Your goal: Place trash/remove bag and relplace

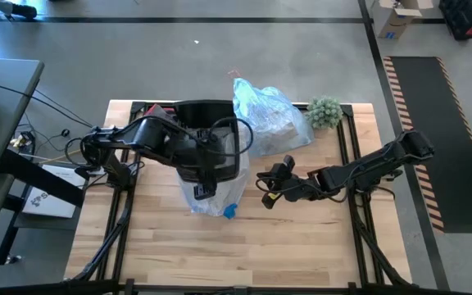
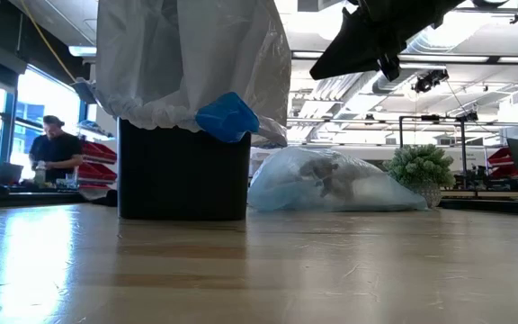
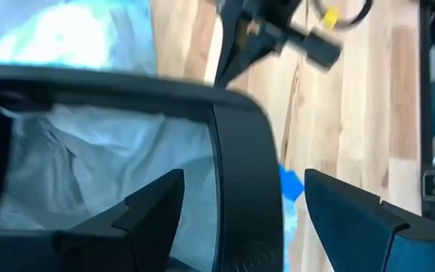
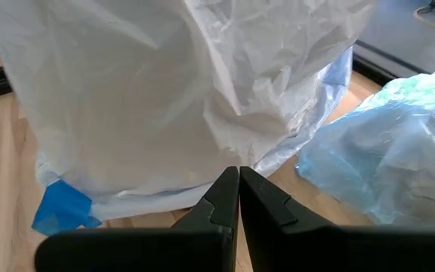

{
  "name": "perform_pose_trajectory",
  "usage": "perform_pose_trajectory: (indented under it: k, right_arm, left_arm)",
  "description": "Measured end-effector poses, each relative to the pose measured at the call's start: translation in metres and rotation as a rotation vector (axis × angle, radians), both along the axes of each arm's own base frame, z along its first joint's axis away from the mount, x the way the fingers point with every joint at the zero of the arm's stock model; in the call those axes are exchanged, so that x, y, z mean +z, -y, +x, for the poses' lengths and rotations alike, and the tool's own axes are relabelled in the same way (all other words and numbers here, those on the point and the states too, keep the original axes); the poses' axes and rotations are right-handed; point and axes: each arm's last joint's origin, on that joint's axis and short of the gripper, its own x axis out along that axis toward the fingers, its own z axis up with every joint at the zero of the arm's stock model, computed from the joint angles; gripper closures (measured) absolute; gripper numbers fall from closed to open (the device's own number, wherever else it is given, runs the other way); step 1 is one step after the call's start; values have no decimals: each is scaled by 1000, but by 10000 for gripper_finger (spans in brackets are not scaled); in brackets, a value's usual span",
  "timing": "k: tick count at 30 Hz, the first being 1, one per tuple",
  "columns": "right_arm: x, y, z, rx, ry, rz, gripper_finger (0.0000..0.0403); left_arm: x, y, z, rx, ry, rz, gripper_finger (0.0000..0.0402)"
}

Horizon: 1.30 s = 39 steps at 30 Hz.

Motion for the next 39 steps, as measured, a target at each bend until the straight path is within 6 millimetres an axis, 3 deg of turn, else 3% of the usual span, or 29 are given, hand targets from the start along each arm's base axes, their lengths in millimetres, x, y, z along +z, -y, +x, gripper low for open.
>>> perform_pose_trajectory:
  k: [6, 12, 17, 20, 24, 33, 36, 39]
  right_arm:
    - [17, -2, 2, 64, 81, -91, 402]
    - [98, -7, -1, 183, 309, -193, 403]
    - [144, 13, 18, 417, 432, -186, 403]
    - [148, 31, 38, 472, 390, -199, 403]
    - [147, 56, 57, 458, 294, -184, 403]
    - [111, 86, 80, 430, 98, -107, 403]
    - [106, 87, 83, 435, 82, -100, 403]
    - [107, 87, 83, 432, 90, -104, 403]
  left_arm:
    - [28, 15, -19, 27, 152, 56, 165]
    - [48, 34, -69, 83, 250, 84, 232]
    - [58, 37, -102, 129, 328, 146, 304]
    - [51, 31, -113, 156, 320, 200, 347]
    - [27, 18, -123, 220, 266, 241, 394]
    - [-41, 1, -139, 282, 297, 251, 400]
    - [-51, -2, -142, 275, 362, 244, 400]
    - [-47, -5, -147, 266, 427, 230, 401]
